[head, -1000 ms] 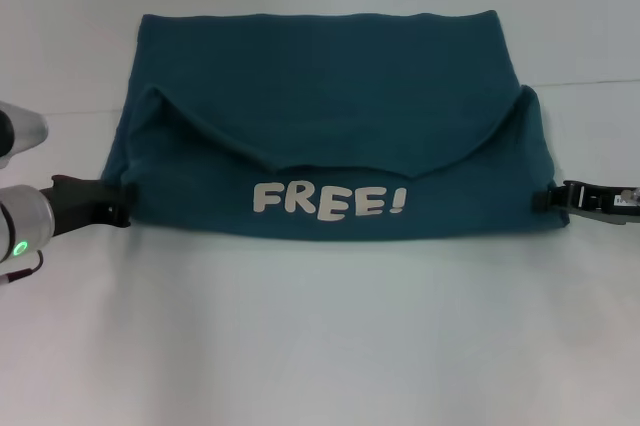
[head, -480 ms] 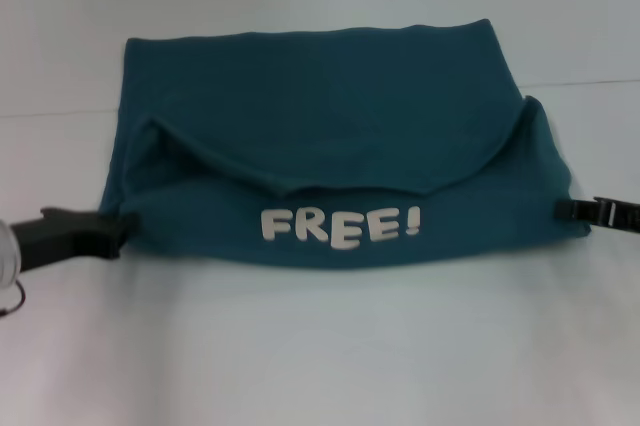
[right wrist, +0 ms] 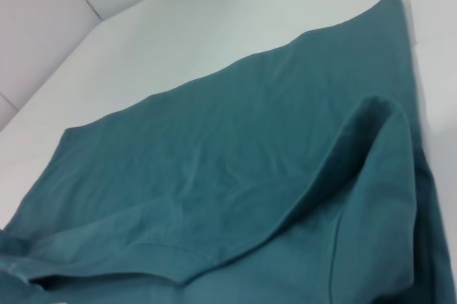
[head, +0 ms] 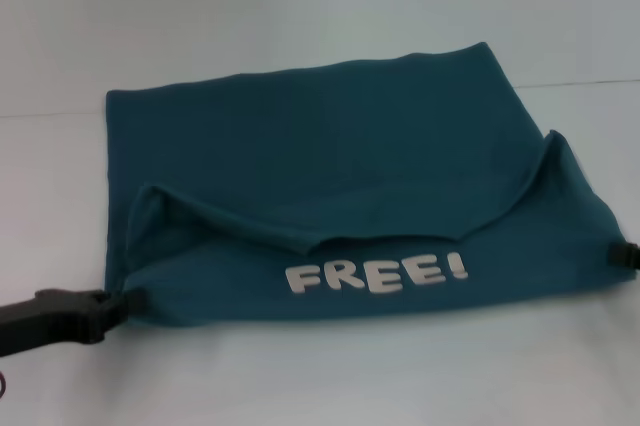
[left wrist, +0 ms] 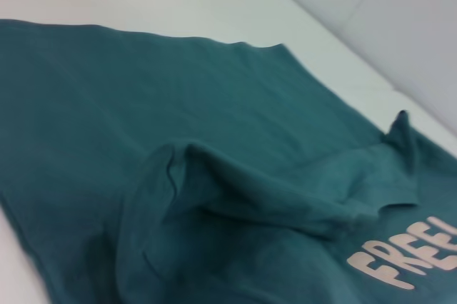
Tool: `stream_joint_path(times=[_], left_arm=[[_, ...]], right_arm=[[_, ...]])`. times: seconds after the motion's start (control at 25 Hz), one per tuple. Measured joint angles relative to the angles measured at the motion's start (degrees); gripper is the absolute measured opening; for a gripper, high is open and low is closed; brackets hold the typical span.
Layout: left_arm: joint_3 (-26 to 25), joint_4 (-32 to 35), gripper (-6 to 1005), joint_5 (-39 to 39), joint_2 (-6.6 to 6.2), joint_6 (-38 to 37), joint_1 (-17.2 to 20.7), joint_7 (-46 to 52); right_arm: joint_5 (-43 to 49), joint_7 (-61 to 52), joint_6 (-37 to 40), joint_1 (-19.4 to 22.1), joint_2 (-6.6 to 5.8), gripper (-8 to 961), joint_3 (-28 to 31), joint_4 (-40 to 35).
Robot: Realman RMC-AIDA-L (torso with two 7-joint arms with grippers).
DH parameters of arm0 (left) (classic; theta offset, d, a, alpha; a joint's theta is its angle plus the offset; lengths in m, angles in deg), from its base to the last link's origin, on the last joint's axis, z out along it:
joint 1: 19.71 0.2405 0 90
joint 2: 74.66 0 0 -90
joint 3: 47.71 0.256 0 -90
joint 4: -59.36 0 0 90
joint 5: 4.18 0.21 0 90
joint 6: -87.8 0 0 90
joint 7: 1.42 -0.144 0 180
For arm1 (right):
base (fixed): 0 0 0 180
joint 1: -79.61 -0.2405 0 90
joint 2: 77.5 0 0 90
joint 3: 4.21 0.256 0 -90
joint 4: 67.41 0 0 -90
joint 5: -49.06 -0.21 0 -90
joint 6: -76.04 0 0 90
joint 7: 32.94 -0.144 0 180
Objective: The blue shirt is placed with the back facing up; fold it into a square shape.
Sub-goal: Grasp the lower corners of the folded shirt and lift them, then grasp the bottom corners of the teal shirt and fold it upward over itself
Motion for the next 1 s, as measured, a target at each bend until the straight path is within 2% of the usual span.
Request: stream_joint_path(times=[0.2,0.6,1.0], left_arm=[[-2.33,-0.13,28,0.63,-0.2,-5.62,0.69,-0.31],[-2.75,-0.09,29,2.12,-0.27,-10.0,1.81,-0.45],[-3.49,0.35,28,4.38,-0.31,-13.36,2.78,-0.47]], right_arm=[[0.2,1.14,2.91,2.17,-0.1,38,0.08,-0.68],[0.3,5.06,7.98,6.81,0.91,39,1.0,-0.92],[0.36,10.89,14.43,11.73,1.58,39,5.2,-0.92]])
